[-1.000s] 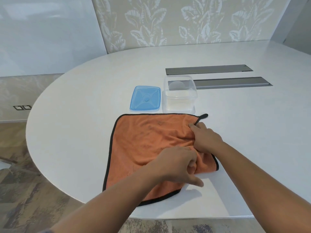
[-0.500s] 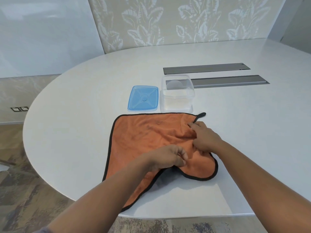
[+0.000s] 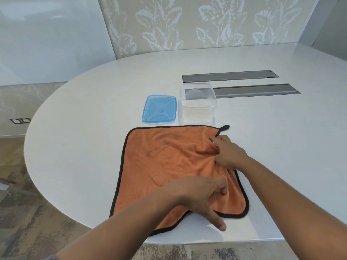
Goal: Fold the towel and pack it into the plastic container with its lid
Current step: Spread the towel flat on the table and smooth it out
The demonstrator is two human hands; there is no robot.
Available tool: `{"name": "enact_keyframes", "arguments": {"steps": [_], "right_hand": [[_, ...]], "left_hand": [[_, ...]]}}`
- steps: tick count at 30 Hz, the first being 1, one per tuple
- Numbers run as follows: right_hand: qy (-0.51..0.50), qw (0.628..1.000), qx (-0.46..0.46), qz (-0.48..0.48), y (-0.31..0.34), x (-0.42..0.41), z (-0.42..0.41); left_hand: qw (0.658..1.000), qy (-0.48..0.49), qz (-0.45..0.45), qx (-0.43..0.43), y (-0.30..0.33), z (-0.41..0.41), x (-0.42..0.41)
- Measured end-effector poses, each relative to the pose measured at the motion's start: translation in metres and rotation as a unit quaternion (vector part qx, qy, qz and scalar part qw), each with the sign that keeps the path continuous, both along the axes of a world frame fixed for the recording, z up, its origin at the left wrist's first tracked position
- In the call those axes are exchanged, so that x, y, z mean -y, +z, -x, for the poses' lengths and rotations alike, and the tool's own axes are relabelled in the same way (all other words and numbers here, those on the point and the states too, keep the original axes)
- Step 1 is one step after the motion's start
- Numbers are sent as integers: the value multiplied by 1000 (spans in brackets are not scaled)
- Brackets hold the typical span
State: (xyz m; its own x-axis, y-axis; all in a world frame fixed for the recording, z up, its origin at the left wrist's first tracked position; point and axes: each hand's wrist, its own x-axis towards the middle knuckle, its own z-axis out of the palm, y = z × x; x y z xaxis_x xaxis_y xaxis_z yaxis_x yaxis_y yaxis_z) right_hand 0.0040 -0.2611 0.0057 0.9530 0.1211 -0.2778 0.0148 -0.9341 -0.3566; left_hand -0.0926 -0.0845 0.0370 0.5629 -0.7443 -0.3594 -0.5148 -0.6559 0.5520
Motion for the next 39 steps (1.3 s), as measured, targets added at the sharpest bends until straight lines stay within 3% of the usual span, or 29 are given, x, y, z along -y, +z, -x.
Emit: {"name": "enact_keyframes", "arguments": {"steps": [5, 6, 9, 11, 17, 24, 28, 31, 39], "right_hand": [[-14, 999, -18, -27, 0, 4, -5], [-22, 998, -30, -51, 1, 6, -9], [-14, 995, -62, -76, 8, 10, -19], [-2, 997, -56, -55, 14, 8, -22], [-31, 999, 0, 16, 17, -7, -19], [-59, 993, 15, 98, 14, 0, -16], [-95, 982, 159, -38, 13, -6, -19], [-89, 982, 121, -117, 6, -10, -26], [-91, 989, 50, -100, -4, -3, -34]], "left_hand": [[987, 71, 114, -89, -7, -9, -3], [986, 98, 123, -59, -12, -12, -5], [967, 106, 82, 218, -34, -18, -13], [957, 100, 12, 272, -44, -18, -18], [963, 117, -87, 226, -58, -19, -20], [967, 85, -109, 212, -56, -22, -19], [969, 76, -109, 210, -55, -23, -18], [971, 69, -106, 203, -54, -23, -19], [971, 67, -108, 202, -53, -24, -20]]}}
